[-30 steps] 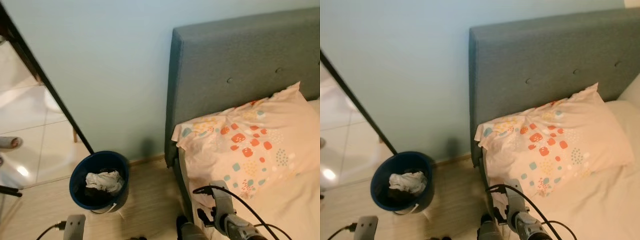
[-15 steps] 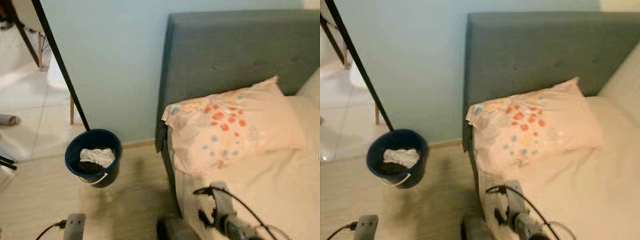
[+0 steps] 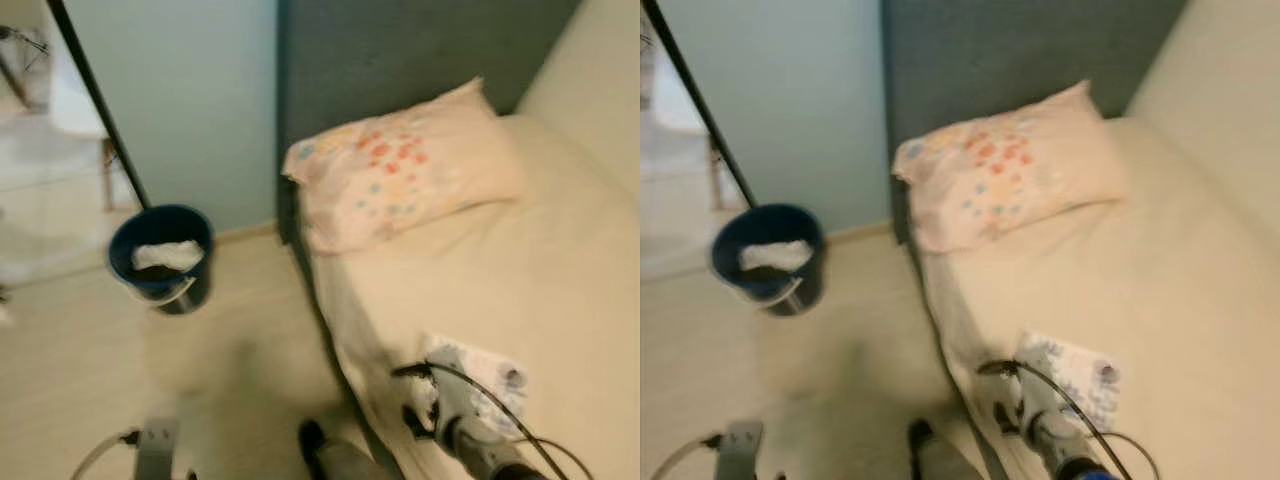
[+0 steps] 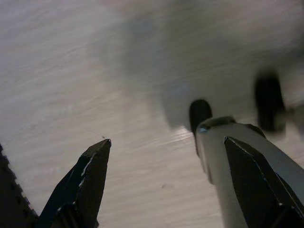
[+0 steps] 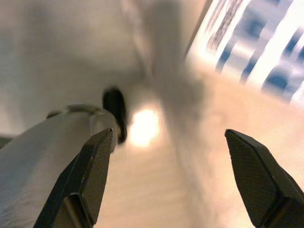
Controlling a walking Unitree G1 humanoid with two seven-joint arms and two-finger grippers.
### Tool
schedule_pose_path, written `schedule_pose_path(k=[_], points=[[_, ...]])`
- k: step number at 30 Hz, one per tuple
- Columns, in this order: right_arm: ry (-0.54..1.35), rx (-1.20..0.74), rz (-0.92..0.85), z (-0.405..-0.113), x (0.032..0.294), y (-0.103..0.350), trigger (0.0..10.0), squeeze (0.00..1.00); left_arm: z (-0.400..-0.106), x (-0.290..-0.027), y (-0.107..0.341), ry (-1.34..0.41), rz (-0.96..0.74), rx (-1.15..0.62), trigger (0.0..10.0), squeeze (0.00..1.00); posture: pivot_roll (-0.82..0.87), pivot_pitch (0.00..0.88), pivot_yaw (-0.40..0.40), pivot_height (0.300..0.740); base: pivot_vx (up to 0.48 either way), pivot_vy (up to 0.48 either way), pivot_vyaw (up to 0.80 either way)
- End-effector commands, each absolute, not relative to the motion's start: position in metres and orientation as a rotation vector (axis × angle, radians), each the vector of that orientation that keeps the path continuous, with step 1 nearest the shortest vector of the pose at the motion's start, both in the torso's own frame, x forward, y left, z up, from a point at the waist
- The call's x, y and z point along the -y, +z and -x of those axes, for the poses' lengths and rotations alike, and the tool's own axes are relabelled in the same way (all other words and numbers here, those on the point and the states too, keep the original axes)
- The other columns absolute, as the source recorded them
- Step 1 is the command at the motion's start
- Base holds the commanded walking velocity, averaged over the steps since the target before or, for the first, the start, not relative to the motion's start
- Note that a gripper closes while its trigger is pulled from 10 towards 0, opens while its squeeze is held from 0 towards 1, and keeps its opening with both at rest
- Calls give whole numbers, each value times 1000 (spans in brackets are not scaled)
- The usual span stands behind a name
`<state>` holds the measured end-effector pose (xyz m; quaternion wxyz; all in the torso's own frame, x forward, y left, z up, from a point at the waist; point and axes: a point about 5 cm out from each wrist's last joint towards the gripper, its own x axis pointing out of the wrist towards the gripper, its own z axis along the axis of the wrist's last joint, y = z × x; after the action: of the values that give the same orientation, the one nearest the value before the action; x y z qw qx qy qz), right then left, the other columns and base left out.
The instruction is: Clean up the room
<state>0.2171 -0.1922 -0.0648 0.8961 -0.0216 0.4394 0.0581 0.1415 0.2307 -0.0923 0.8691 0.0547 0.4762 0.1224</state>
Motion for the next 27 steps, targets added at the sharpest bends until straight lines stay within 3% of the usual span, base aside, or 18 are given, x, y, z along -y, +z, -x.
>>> schedule_pose_path(k=[1,10,20,27], points=[[132,-901,50,-221,190,-63,10000,0,-129,-227,-98,255,-105,-1041,10000,0,-80,47,13,740,-405,0,0],[132,-899,56,-221,191,-62,10000,0,-138,-223,-95,207,-77,-1011,10000,0,-81,44,13,740,0,-61,0],[126,-897,48,-220,192,-63,10000,0,-141,-222,-95,241,-56,-1003,10000,0,-86,54,16,740,0,-477,0],[126,-878,36,-223,191,-61,10000,0,-145,-226,-92,285,-20,-975,10000,0,-83,62,18,740,0,0,0]])
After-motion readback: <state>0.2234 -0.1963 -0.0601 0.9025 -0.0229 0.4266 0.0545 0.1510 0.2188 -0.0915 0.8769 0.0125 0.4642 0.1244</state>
